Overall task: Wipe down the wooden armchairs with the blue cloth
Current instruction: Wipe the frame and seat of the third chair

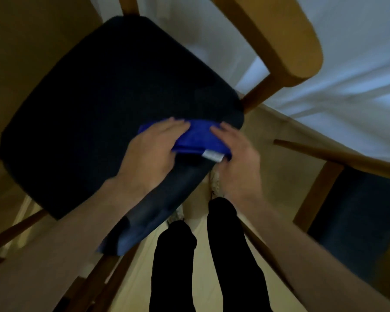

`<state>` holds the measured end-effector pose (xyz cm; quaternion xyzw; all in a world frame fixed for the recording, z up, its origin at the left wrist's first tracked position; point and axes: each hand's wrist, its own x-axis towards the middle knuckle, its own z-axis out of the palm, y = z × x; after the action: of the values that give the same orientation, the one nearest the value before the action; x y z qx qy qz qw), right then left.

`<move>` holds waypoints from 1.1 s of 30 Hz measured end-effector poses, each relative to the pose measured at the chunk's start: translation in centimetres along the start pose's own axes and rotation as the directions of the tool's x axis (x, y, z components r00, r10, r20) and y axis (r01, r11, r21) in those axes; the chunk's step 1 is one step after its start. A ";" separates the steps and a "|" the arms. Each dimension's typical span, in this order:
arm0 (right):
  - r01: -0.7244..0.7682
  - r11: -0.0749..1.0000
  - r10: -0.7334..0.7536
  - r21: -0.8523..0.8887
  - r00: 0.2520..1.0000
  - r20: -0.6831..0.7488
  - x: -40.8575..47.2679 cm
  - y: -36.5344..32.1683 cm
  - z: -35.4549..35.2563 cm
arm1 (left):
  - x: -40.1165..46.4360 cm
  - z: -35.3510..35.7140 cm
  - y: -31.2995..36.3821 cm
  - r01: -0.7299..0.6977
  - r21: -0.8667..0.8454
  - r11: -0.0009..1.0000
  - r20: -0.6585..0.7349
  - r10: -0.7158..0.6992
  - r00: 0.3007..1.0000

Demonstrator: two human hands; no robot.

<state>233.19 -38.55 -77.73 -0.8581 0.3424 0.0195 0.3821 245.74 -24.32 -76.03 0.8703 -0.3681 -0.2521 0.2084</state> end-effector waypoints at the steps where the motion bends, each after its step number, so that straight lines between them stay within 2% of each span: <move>1: -0.006 1.000 0.005 -0.021 0.997 -0.079 1.9 0.7 -1.0 | 2.7 0.2 1.0 -0.030 -0.005 1.000 -0.035 0.030 0.999; 2: -0.023 0.999 0.019 -0.030 0.992 -0.125 3.5 1.4 -1.9 | 5.1 0.6 2.1 -0.046 0.000 0.999 -0.056 0.046 0.997; 4: -0.067 0.996 0.061 -0.052 0.992 -0.111 5.1 2.7 -2.3 | 8.9 1.7 3.9 -0.034 0.013 0.999 -0.057 0.034 0.998; 6: -0.079 0.991 0.080 -0.104 0.997 0.003 4.8 3.4 -1.7 | 10.1 2.9 5.1 0.023 0.041 0.999 -0.035 -0.021 0.999; 9: -0.041 0.993 0.059 -0.114 0.986 0.154 3.1 4.1 -1.5 | 7.7 3.6 5.1 0.077 0.162 0.984 -0.020 -0.075 0.997; 11: -0.030 0.990 0.072 -0.135 0.945 0.318 1.7 4.6 -2.5 | 4.7 3.8 4.8 0.066 0.240 0.969 0.048 -0.079 0.996; 13: -0.011 0.981 0.108 -0.195 0.862 0.494 0.4 4.4 -3.1 | 2.5 3.8 5.0 0.051 0.270 0.961 0.169 -0.100 0.981; 15: 0.005 0.975 0.125 -0.223 0.816 0.564 -0.5 3.8 -3.3 | 1.9 3.6 5.6 0.052 0.280 0.959 0.282 -0.134 0.950; 18: -0.081 0.986 0.148 -0.148 0.836 0.528 -0.4 3.0 -3.7 | 3.8 2.1 5.1 0.043 0.292 0.956 0.282 -0.129 0.951; 20: -0.078 0.996 0.085 -0.035 0.902 0.423 0.5 1.9 -3.8 | 5.9 0.7 4.0 0.008 0.221 0.975 0.155 -0.043 0.987; 22: 0.090 0.996 -0.087 -0.003 0.973 0.213 2.7 0.7 -3.5 | 9.0 -0.9 3.1 -0.060 0.149 0.987 -0.063 0.070 0.996; 24: 0.268 0.955 -0.265 -0.129 0.964 0.034 6.6 -0.4 -2.9 | 12.7 -2.2 2.2 -0.090 0.110 0.990 -0.221 0.113 0.969; 26: 0.308 0.887 -0.314 -0.345 0.949 0.040 10.4 -1.0 -2.3 | 15.9 -2.9 1.1 -0.087 0.101 0.991 -0.229 0.108 0.968; 28: 0.267 0.855 -0.221 -0.446 0.963 0.152 12.7 -1.3 -1.4 | 17.4 -2.4 0.0 -0.079 0.119 0.990 -0.126 0.094 0.988; 30: 0.230 0.844 -0.130 -0.484 0.964 0.231 12.7 -1.9 -0.2 | 17.0 -1.5 -0.4 -0.051 0.120 0.991 -0.065 0.059 0.996; 33: 0.166 0.896 -0.088 -0.413 0.976 0.200 10.3 -3.1 0.3 | 15.0 -0.7 -0.3 -0.005 0.130 0.992 -0.125 0.022 0.992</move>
<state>243.06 -42.79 -78.97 -0.9363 0.2376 0.1448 0.2143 255.39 -35.19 -79.93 0.8937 -0.3756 -0.1708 0.1761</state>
